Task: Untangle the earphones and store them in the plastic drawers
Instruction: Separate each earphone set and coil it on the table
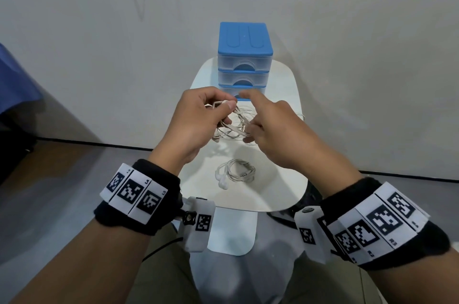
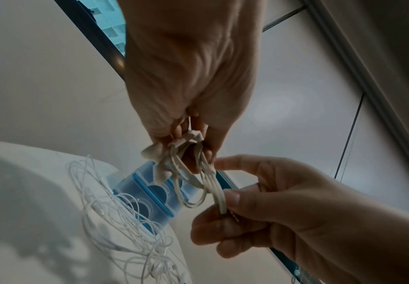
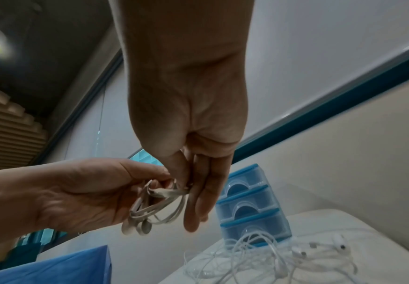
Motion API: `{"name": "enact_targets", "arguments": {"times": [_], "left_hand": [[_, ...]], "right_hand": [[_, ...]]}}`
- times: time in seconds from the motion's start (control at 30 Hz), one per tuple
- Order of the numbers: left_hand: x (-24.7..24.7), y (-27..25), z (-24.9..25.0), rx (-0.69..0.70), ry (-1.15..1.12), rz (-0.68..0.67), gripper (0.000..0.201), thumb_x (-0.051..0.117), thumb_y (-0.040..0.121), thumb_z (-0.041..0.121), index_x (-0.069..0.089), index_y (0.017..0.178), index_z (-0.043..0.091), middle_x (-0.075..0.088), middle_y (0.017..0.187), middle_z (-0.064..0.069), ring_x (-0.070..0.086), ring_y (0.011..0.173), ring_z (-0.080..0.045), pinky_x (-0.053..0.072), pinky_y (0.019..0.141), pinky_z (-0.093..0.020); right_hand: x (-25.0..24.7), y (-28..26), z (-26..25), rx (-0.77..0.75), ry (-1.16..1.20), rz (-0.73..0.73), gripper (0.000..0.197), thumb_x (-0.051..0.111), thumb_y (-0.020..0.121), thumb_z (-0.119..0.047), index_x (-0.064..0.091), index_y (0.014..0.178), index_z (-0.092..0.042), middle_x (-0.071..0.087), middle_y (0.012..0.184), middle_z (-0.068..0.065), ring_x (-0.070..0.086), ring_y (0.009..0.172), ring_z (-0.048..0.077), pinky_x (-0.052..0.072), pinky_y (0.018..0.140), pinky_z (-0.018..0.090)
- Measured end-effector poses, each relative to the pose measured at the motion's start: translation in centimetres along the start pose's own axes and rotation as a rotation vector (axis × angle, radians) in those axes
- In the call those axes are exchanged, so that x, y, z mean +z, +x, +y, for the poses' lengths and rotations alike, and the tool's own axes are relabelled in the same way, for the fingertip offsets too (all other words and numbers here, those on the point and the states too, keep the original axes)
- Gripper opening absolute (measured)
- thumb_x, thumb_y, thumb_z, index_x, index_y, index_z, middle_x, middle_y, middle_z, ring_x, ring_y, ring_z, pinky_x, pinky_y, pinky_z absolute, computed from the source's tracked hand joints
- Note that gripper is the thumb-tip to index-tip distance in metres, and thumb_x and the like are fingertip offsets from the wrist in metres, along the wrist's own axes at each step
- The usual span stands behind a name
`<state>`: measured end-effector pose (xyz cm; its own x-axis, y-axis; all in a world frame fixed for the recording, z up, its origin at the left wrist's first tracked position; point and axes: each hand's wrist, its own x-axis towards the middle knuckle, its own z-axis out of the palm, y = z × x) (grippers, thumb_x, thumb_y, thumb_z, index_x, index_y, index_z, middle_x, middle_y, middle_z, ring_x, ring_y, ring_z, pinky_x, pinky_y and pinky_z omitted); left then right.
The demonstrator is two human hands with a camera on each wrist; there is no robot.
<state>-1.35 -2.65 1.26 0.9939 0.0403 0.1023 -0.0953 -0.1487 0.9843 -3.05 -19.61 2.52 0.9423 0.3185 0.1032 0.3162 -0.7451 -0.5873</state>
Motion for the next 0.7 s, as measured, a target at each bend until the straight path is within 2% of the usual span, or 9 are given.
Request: {"name": "enact_targets", "arguments": {"times": [0.07,0.2,0.27,0.33,0.43,0.5,0.53,0.6,0.7], "left_hand": [[-0.1,0.1,0.0,-0.012,0.013,-0.010,0.005,0.072,0.096,0.010,0.077,0.095,0.010,0.068,0.073,0.003,0.065,0.063,-0.015,0.037,0.041,-0.014],[-0.5,0.4,0.0,-0.027,0.018,-0.021,0.004,0.073,0.095,0.013,0.077,0.093,0.013,0.064,0.063,0.011,0.061,0.057,-0.012,0.036,0.040,-0.019],[-0.7,0.5,0.0,-0.031,0.011,-0.027,0.005,0.073,0.095,0.012,0.076,0.092,0.014,0.062,0.059,0.014,0.057,0.056,-0.011,0.035,0.040,-0.018],[-1.2,0.7,0.1,-0.027,0.004,-0.037,0.006,0.073,0.095,0.012,0.077,0.092,0.016,0.060,0.058,0.014,0.053,0.055,-0.010,0.033,0.043,-0.019],[-2.4,1.1,0.4,-0.009,0.005,-0.079,0.003,0.076,0.092,0.014,0.078,0.091,0.015,0.057,0.061,0.006,0.049,0.053,-0.010,0.031,0.045,-0.022],[-3.0,1.2,0.5,-0.003,0.005,-0.113,0.003,0.076,0.091,0.013,0.078,0.090,0.014,0.060,0.067,-0.001,0.050,0.053,-0.011,0.033,0.043,-0.022],[-3.0,1.2,0.4,-0.007,0.006,-0.131,0.003,0.075,0.092,0.013,0.078,0.090,0.013,0.062,0.069,-0.001,0.051,0.053,-0.010,0.033,0.043,-0.022],[-2.7,1.0,-0.1,-0.042,0.037,-0.159,0.005,0.073,0.094,0.013,0.077,0.094,0.009,0.064,0.067,0.005,0.053,0.054,-0.008,0.032,0.044,-0.024],[-1.8,0.6,-1.1,-0.117,0.092,-0.192,0.008,0.072,0.096,0.015,0.076,0.096,0.008,0.063,0.066,0.008,0.057,0.056,-0.006,0.033,0.045,-0.021]], "right_hand": [[-0.1,0.1,-0.2,0.015,-0.066,-0.041,0.054,0.052,0.101,-0.012,0.028,0.143,-0.037,0.067,0.100,0.007,0.070,0.093,0.025,0.058,0.082,0.047],[-0.3,0.0,-0.7,0.009,-0.082,-0.079,0.061,0.049,0.098,-0.004,0.026,0.141,-0.042,0.064,0.094,0.001,0.073,0.071,0.015,0.060,0.076,0.045],[-0.5,-0.1,-0.7,-0.001,-0.055,-0.100,0.053,0.050,0.100,-0.009,0.029,0.137,-0.042,0.067,0.089,0.001,0.071,0.064,0.017,0.060,0.069,0.043],[-0.9,-0.2,-0.7,-0.009,0.026,-0.126,0.041,0.050,0.104,-0.017,0.032,0.132,-0.041,0.070,0.080,0.000,0.067,0.058,0.018,0.057,0.060,0.036],[-1.7,-0.5,-0.3,-0.028,0.156,-0.173,0.037,0.051,0.105,-0.017,0.035,0.131,-0.037,0.072,0.074,-0.002,0.056,0.053,0.016,0.045,0.052,0.022],[-2.0,-0.6,0.4,-0.035,0.284,-0.223,0.036,0.052,0.104,-0.012,0.037,0.131,-0.032,0.073,0.074,0.002,0.054,0.054,0.016,0.042,0.052,0.020],[-2.0,-0.5,0.8,-0.022,0.339,-0.252,0.035,0.053,0.104,-0.010,0.039,0.131,-0.029,0.073,0.076,0.004,0.057,0.056,0.018,0.042,0.055,0.022],[-1.4,0.0,1.4,0.039,0.382,-0.322,0.030,0.053,0.104,-0.009,0.043,0.127,-0.025,0.077,0.081,0.008,0.067,0.063,0.023,0.045,0.064,0.029],[0.1,1.0,1.6,0.136,0.339,-0.360,0.012,0.060,0.101,-0.016,0.054,0.111,-0.017,0.078,0.089,0.009,0.076,0.079,0.027,0.045,0.066,0.024]]}}
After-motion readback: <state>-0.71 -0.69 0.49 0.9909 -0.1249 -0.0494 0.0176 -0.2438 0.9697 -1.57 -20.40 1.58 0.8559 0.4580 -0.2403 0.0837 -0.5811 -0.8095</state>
